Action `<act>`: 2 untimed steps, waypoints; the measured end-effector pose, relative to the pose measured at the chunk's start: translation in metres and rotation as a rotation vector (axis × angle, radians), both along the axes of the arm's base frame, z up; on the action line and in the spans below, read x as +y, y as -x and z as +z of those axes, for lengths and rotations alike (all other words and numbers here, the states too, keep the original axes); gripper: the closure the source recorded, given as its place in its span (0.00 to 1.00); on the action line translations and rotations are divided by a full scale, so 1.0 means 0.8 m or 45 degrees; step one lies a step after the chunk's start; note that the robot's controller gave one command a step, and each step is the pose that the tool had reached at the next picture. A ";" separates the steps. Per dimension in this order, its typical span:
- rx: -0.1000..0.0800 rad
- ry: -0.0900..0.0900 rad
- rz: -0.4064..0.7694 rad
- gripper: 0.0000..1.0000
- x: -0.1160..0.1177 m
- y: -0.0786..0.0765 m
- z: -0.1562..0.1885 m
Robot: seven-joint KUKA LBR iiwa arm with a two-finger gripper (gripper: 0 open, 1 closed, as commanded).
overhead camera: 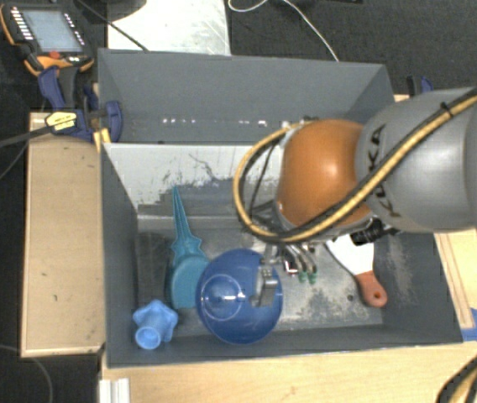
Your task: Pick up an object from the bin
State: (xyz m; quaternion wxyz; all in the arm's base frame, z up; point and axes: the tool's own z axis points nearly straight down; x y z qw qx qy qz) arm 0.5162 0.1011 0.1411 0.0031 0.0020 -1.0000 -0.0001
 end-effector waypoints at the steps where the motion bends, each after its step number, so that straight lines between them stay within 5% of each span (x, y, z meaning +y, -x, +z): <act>1: -0.010 -0.001 -0.006 0.00 -0.001 -0.003 0.005; 2: -0.013 -0.003 0.428 0.00 0.009 -0.014 -0.065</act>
Offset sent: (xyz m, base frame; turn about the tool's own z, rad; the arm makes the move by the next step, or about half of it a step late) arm 0.0107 0.0082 -0.0711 -0.4259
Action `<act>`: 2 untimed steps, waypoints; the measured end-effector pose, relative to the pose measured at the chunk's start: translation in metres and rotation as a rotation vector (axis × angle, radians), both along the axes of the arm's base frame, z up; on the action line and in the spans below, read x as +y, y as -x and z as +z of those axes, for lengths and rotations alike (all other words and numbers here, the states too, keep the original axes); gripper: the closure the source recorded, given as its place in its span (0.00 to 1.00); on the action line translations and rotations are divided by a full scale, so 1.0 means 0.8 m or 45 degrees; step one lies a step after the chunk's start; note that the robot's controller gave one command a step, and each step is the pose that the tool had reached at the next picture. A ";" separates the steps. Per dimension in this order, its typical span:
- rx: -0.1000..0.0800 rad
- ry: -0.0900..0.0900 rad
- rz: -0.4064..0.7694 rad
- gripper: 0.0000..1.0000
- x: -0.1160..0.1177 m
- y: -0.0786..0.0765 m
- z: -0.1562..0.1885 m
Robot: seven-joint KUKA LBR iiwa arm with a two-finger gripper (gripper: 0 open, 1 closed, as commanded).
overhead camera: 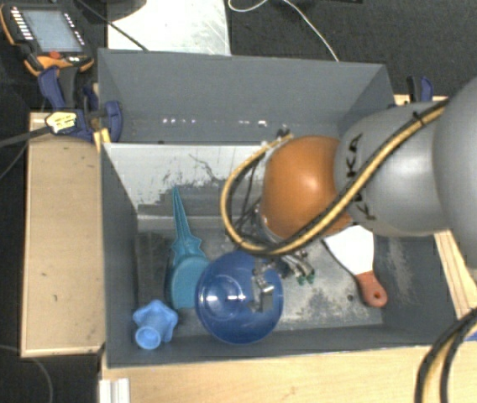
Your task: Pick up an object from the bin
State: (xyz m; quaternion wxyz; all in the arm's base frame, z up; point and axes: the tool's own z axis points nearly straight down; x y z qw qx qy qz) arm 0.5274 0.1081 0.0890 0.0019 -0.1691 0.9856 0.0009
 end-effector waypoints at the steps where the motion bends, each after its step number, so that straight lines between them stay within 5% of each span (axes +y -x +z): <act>1: -0.010 -0.004 -0.128 1.00 0.021 -0.014 -0.011; 2: -0.010 -0.004 -0.130 1.00 0.021 -0.014 -0.011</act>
Offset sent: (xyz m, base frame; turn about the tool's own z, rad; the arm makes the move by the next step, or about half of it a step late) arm 0.0000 0.0000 0.0000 0.0000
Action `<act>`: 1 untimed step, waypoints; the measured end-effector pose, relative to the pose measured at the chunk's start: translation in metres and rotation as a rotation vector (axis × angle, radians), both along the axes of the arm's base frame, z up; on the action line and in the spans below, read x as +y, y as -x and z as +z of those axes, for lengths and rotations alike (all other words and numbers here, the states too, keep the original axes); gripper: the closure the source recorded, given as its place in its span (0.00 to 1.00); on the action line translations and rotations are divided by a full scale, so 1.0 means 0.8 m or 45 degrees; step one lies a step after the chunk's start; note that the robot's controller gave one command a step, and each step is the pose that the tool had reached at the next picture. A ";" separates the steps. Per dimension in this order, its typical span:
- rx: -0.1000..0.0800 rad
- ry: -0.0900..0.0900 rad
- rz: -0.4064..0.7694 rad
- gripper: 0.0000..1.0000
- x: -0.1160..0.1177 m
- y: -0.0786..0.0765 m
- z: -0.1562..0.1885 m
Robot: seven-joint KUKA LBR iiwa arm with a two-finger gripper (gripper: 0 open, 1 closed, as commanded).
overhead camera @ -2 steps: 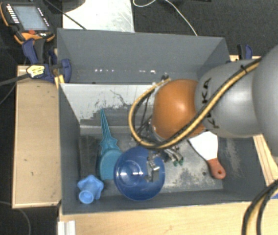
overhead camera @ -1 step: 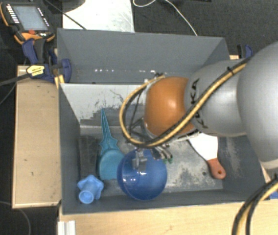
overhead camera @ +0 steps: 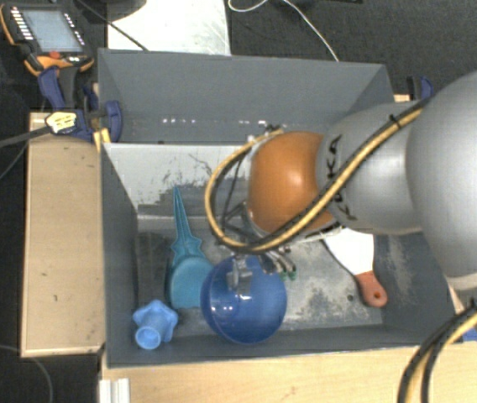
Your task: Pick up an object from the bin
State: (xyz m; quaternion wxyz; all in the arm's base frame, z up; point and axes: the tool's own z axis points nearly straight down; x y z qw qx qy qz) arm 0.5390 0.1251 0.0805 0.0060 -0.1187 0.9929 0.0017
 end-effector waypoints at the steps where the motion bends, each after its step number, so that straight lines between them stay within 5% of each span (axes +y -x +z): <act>1: 0.008 0.003 0.043 1.00 0.000 0.001 0.106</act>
Offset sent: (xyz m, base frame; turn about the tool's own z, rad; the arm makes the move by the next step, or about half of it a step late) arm 0.0146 -0.0122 0.0458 -0.0325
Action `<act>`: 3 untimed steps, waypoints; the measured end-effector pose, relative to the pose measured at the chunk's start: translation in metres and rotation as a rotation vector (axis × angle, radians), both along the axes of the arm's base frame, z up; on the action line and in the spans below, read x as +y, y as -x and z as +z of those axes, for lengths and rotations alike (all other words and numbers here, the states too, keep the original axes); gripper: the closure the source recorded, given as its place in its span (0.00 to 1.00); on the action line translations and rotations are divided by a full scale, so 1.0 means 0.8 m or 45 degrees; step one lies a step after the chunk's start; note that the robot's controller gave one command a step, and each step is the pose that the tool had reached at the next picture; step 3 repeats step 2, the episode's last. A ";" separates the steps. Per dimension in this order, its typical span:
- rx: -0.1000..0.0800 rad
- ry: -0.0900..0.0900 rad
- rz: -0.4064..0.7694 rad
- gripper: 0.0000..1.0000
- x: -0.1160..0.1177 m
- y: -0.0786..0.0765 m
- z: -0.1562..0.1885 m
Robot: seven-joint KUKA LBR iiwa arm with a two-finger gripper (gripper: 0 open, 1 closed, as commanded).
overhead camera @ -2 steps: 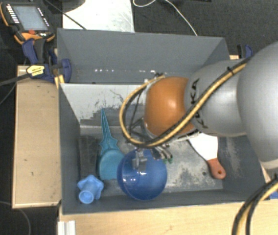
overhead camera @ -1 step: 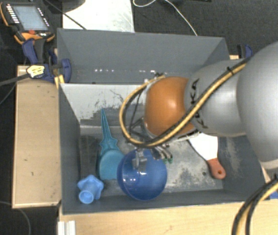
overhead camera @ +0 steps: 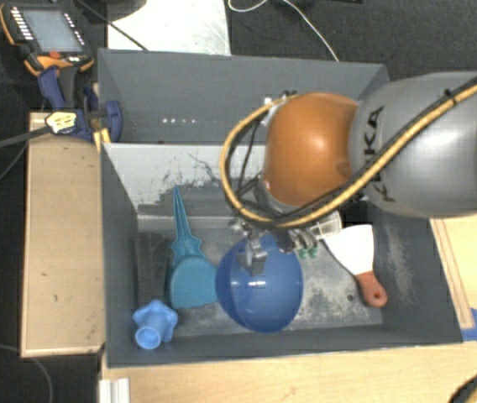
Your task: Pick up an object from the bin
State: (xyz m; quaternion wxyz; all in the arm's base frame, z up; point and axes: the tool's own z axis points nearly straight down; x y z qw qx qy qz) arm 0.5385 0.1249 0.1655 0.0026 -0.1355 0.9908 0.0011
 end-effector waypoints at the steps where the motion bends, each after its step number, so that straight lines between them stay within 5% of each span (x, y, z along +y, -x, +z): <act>1: -0.012 -0.003 -0.003 1.00 -0.008 -0.012 -0.004; 2: -0.002 -0.001 0.032 1.00 -0.010 -0.009 0.085; 3: -0.002 -0.001 0.032 1.00 -0.010 -0.009 0.085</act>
Offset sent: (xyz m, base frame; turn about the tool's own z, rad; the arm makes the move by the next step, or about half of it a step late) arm 0.0048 -0.0103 0.1648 -0.0574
